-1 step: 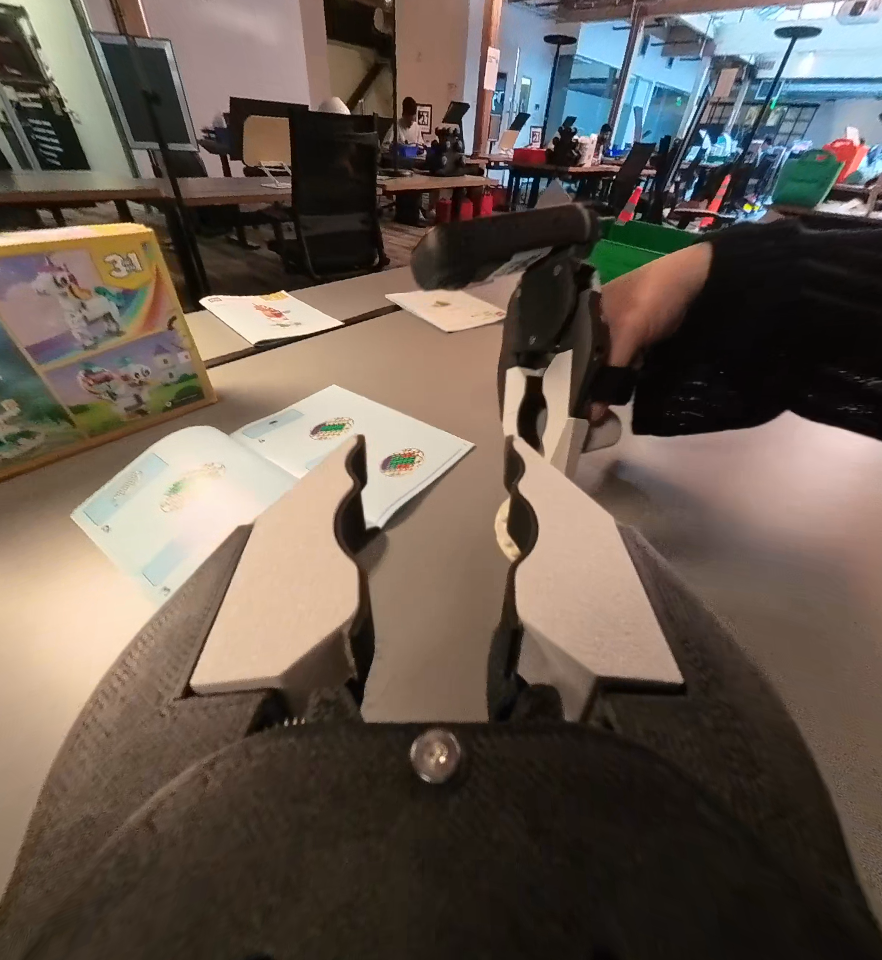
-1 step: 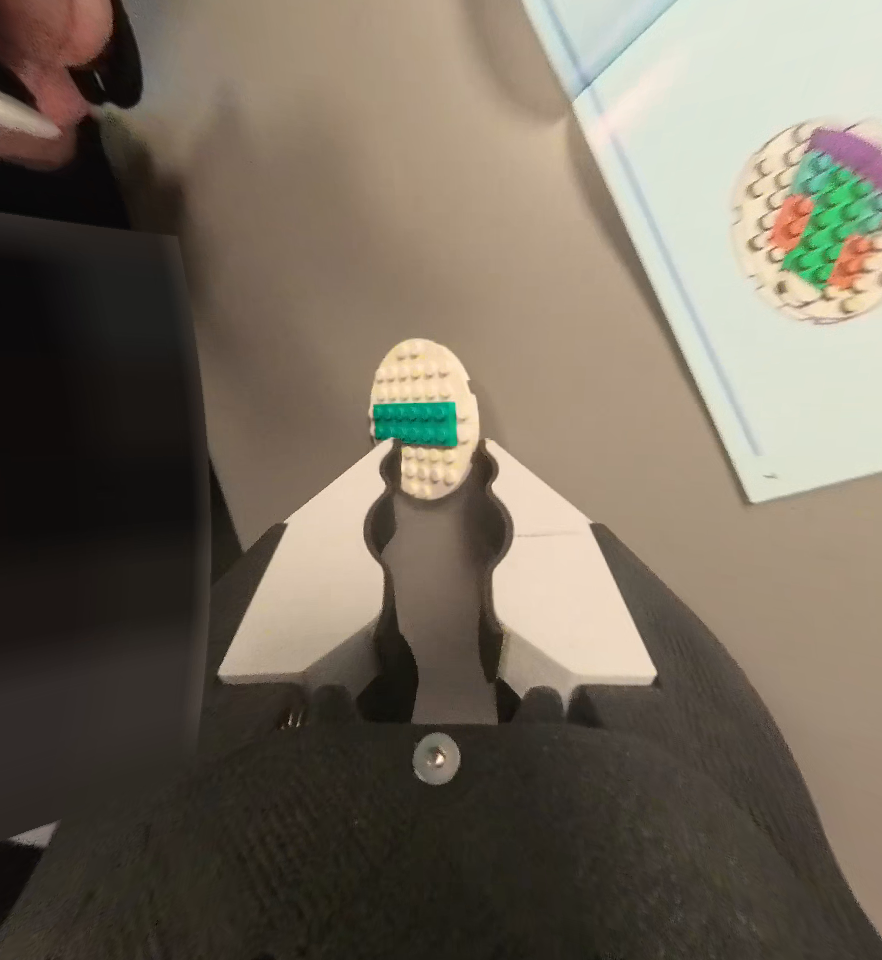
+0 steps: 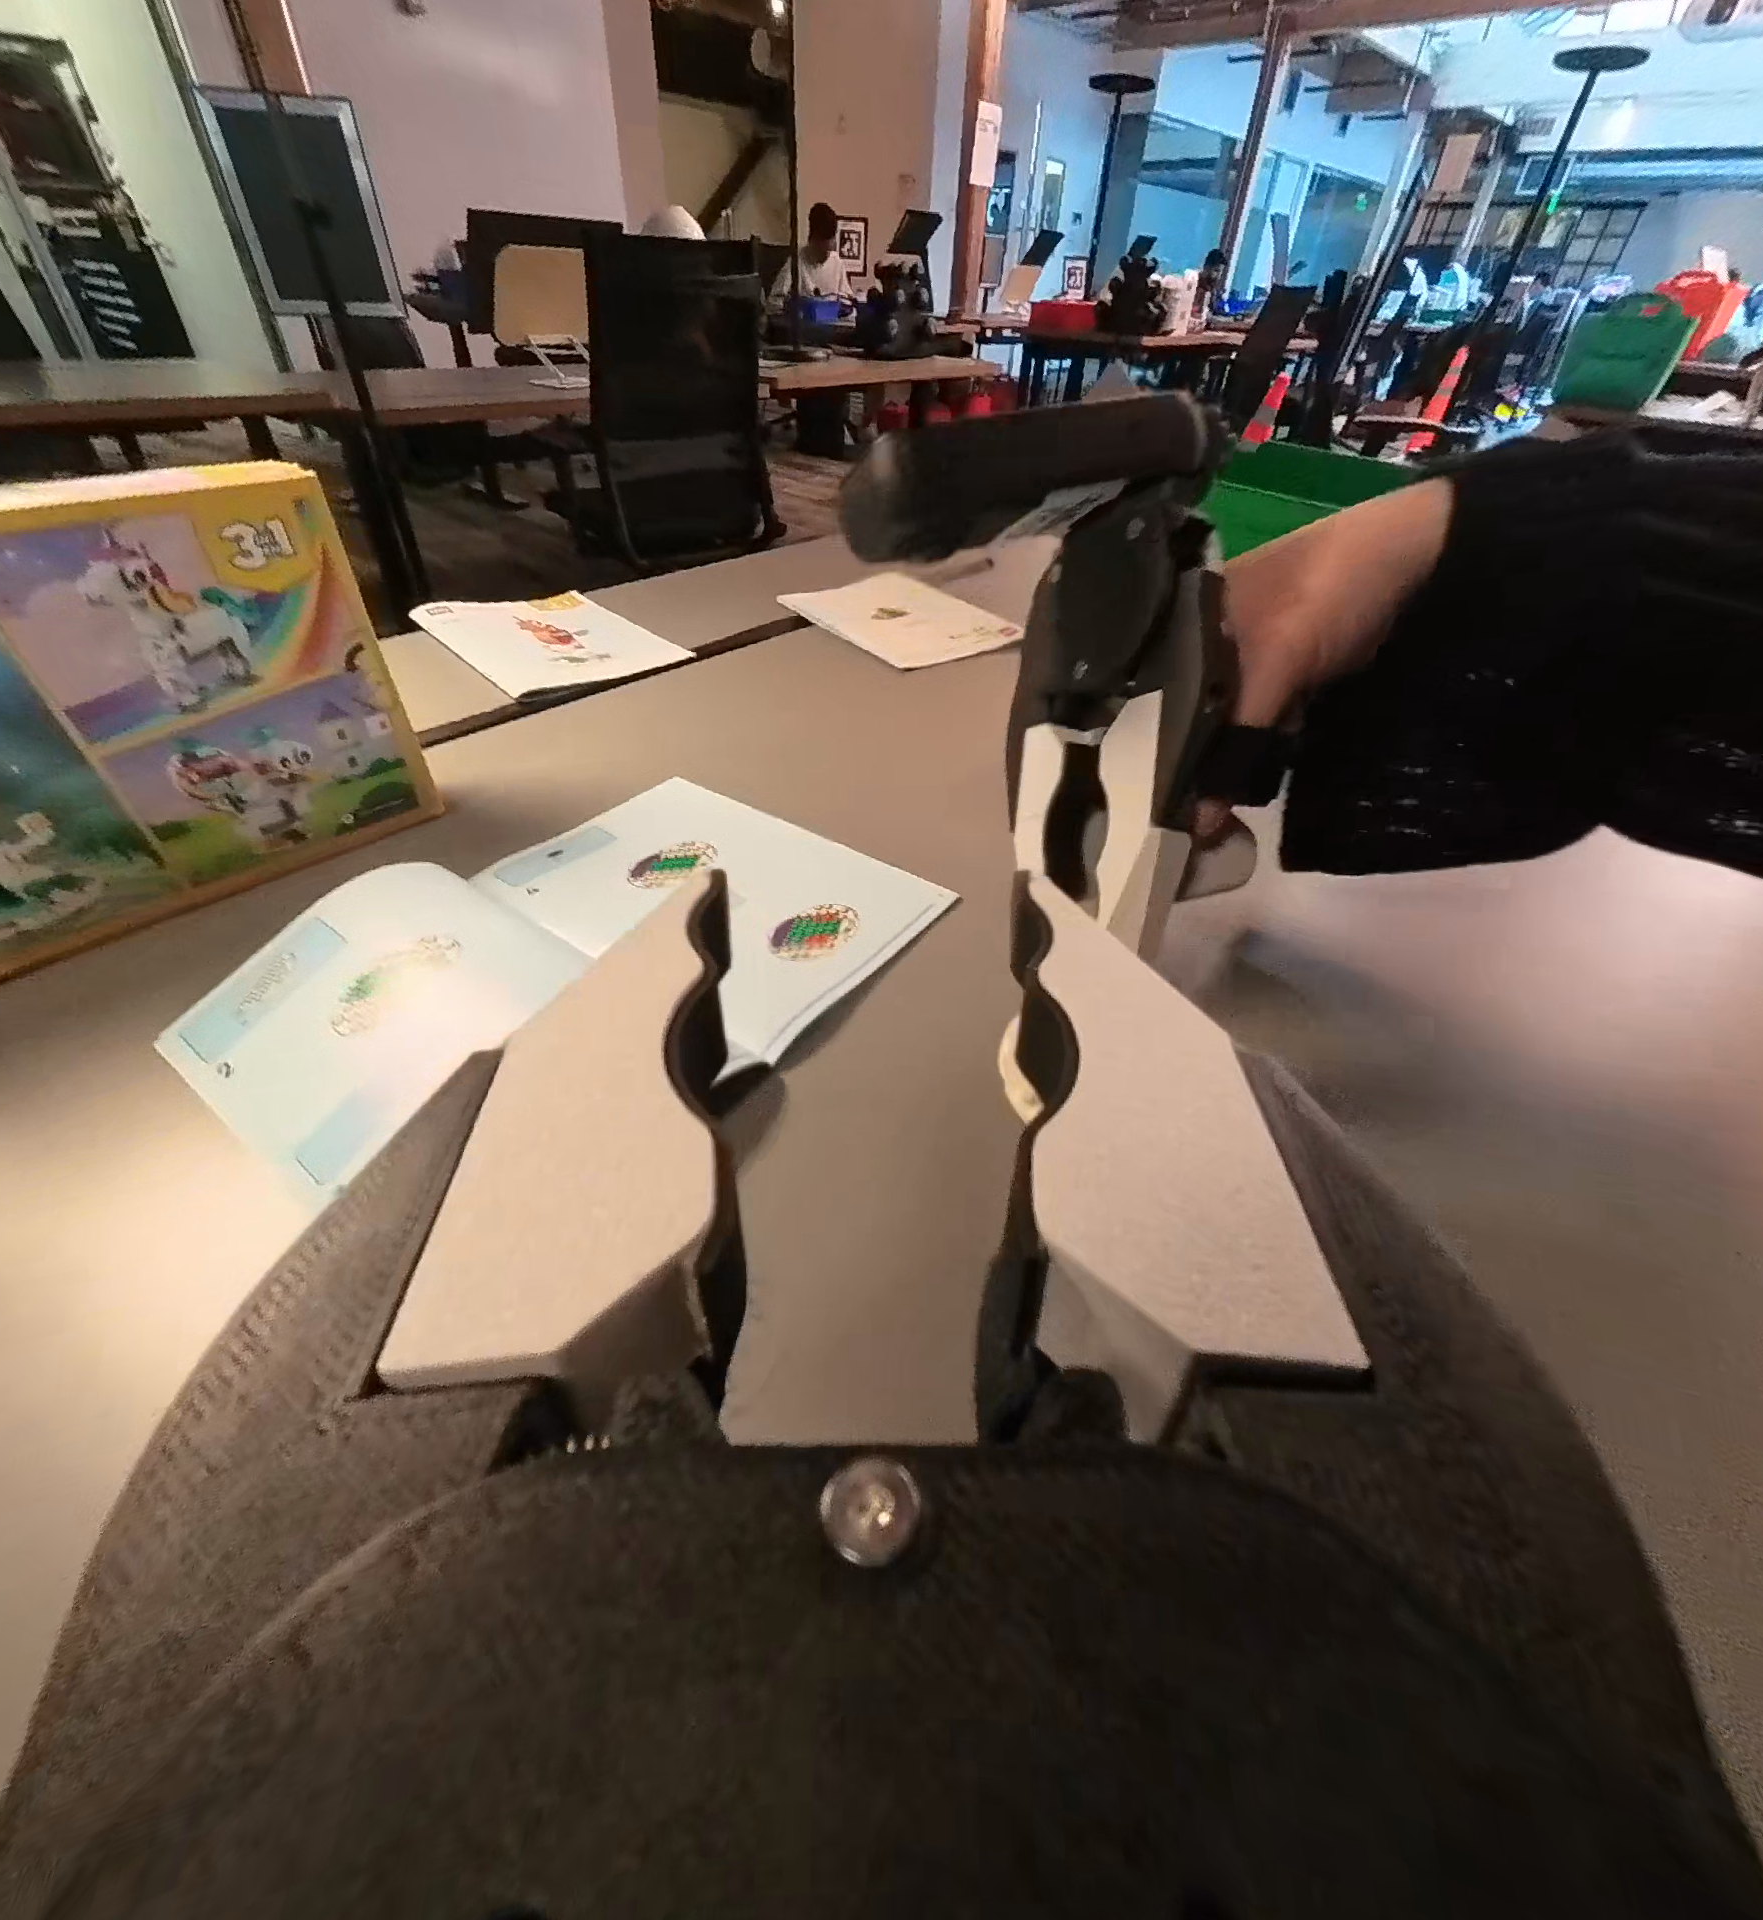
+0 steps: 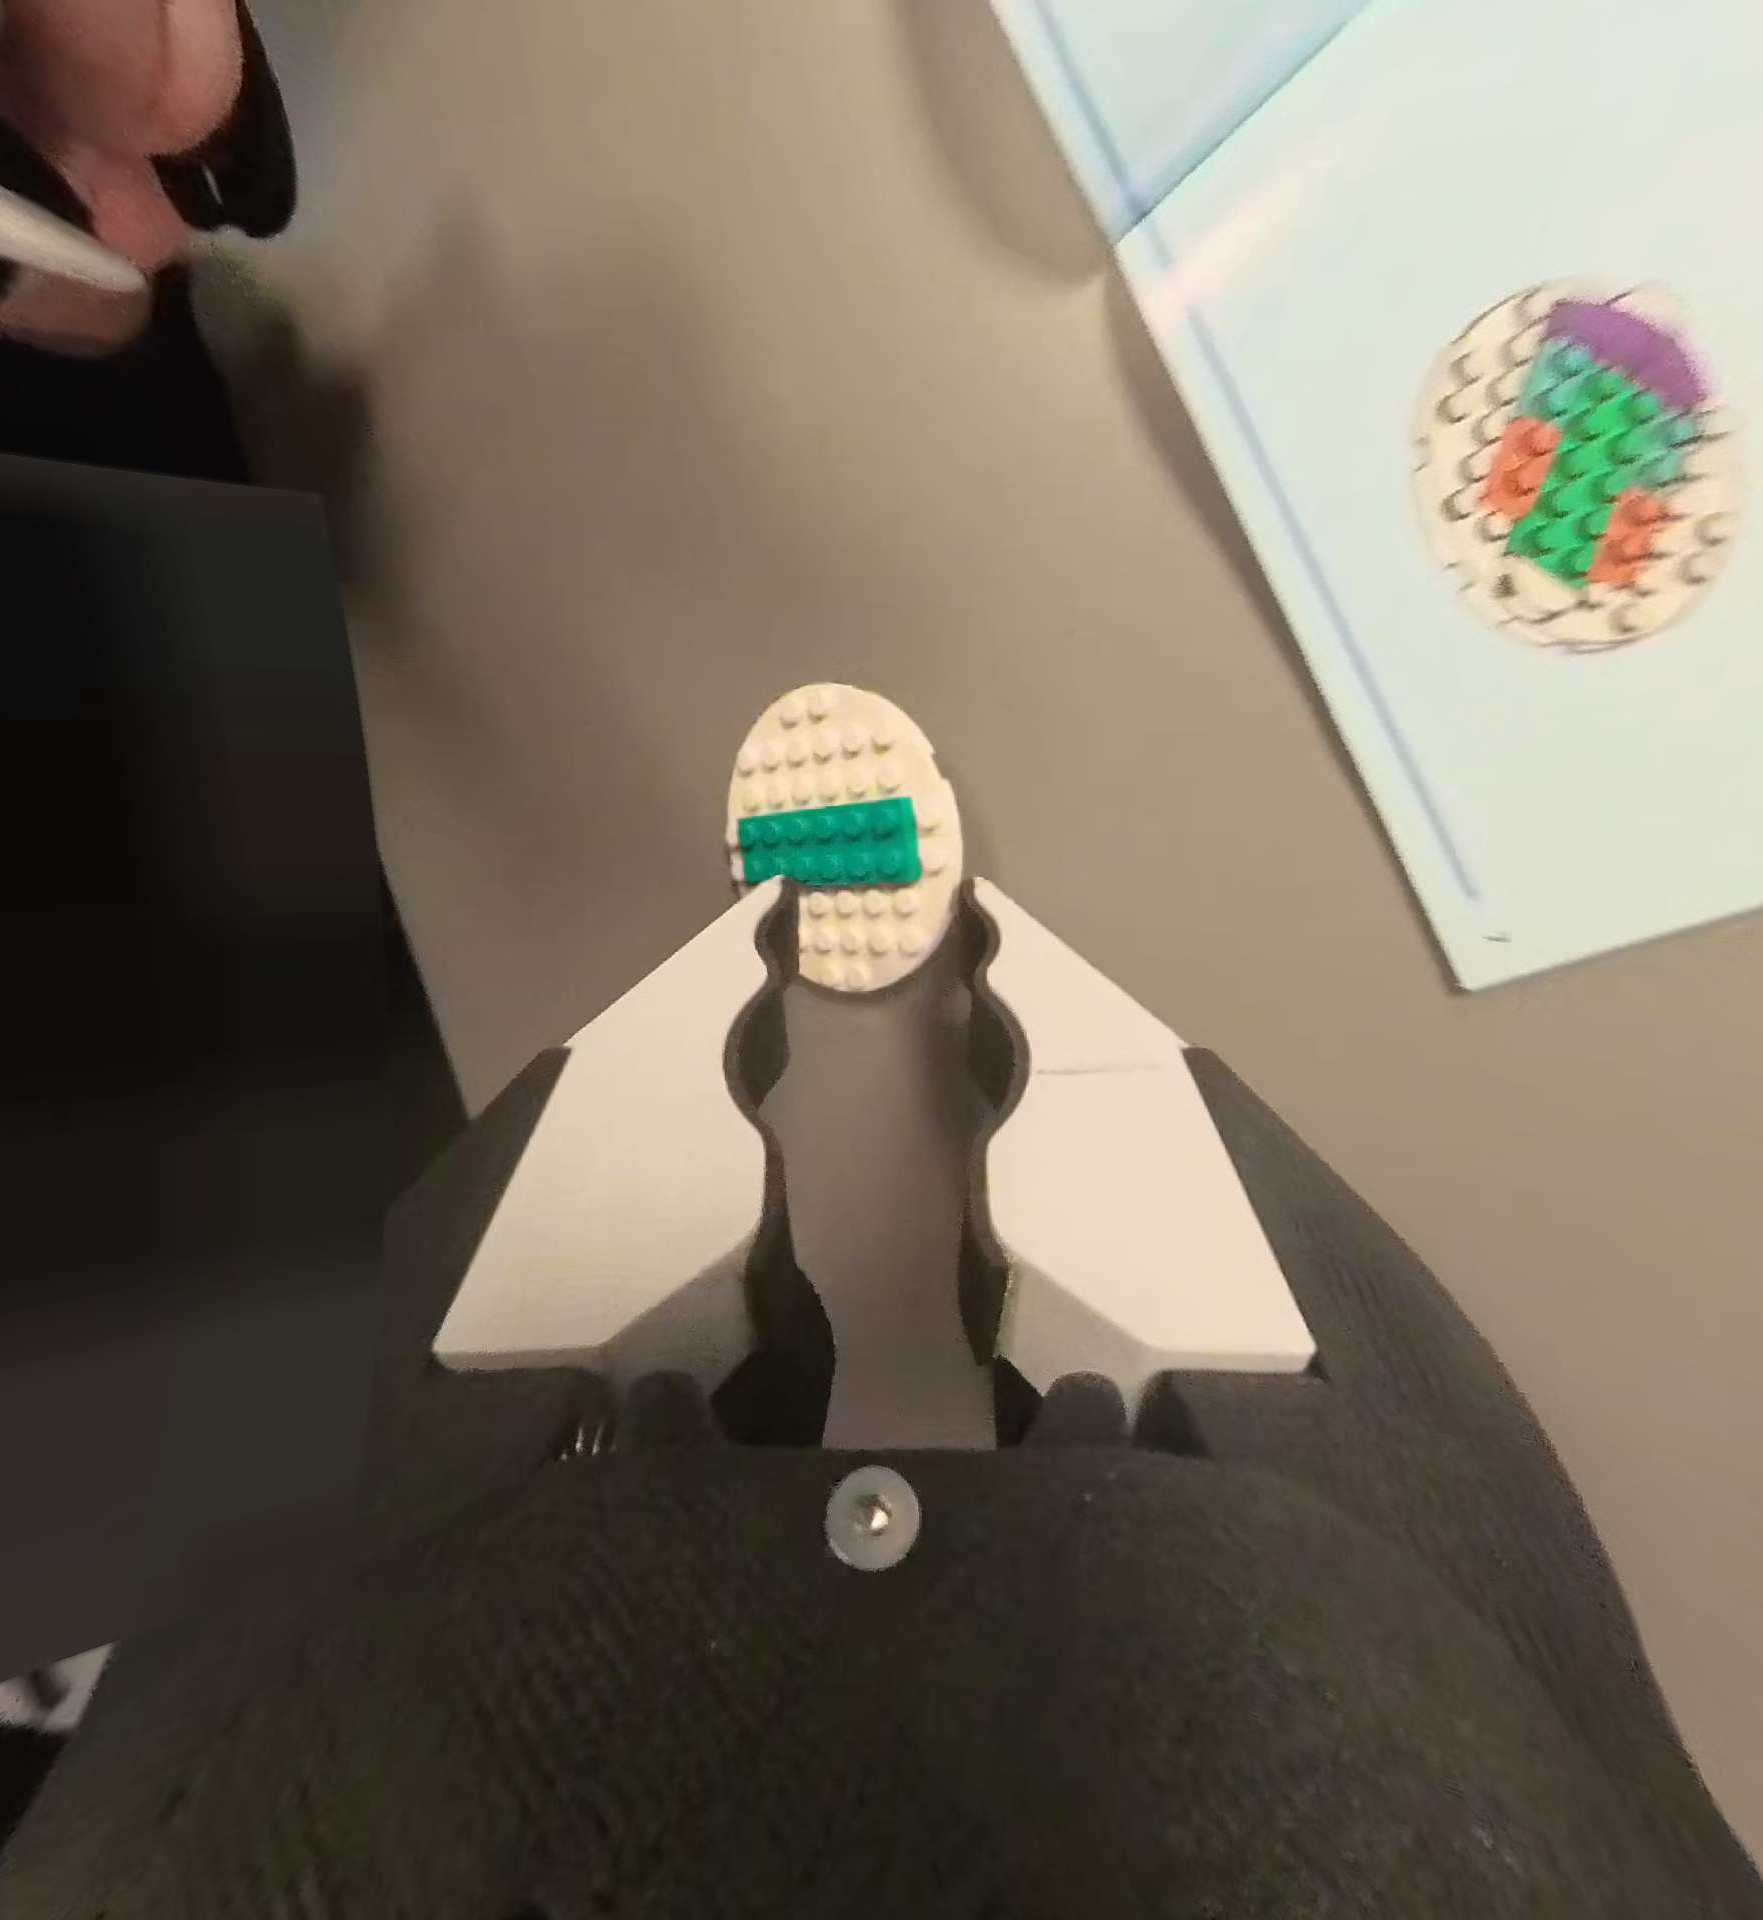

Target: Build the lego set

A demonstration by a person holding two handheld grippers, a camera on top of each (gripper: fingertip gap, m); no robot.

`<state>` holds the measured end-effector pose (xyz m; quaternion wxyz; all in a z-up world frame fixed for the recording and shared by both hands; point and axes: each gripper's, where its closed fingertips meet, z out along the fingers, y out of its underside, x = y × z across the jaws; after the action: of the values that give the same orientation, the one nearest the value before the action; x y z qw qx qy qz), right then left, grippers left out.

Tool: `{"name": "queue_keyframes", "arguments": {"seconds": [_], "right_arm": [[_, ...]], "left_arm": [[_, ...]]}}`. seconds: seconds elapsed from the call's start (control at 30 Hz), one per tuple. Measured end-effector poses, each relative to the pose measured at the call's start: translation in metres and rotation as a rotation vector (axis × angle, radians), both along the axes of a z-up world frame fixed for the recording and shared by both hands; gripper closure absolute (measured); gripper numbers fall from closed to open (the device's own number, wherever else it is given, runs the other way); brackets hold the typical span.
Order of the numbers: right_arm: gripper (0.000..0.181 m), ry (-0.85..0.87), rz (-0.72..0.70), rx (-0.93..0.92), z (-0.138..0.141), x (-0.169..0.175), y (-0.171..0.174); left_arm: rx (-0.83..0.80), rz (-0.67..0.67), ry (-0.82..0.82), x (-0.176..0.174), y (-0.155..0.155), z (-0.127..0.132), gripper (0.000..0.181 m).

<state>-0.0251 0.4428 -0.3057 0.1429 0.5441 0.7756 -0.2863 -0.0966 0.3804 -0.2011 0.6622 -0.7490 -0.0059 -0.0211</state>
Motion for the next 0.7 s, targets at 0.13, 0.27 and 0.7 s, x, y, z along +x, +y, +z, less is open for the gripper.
{"name": "queue_keyframes", "arguments": {"seconds": [0.13, 0.27, 0.7], "right_arm": [[0.151, 0.228, -0.127, 0.111, 0.011, -0.019, 0.027], [0.148, 0.853, -0.392, 0.179, 0.067, -0.067, 0.064], [0.153, 1.702, -1.061, 0.678, 0.142, -0.022, 0.170]], "left_arm": [[0.063, 0.011, 0.049, -0.008, 0.008, 0.005, 0.125], [0.171, -0.018, 0.166, 0.006, 0.015, 0.009, 0.128], [0.204, -0.210, 0.307, 0.057, 0.010, -0.008, 0.147]]}}
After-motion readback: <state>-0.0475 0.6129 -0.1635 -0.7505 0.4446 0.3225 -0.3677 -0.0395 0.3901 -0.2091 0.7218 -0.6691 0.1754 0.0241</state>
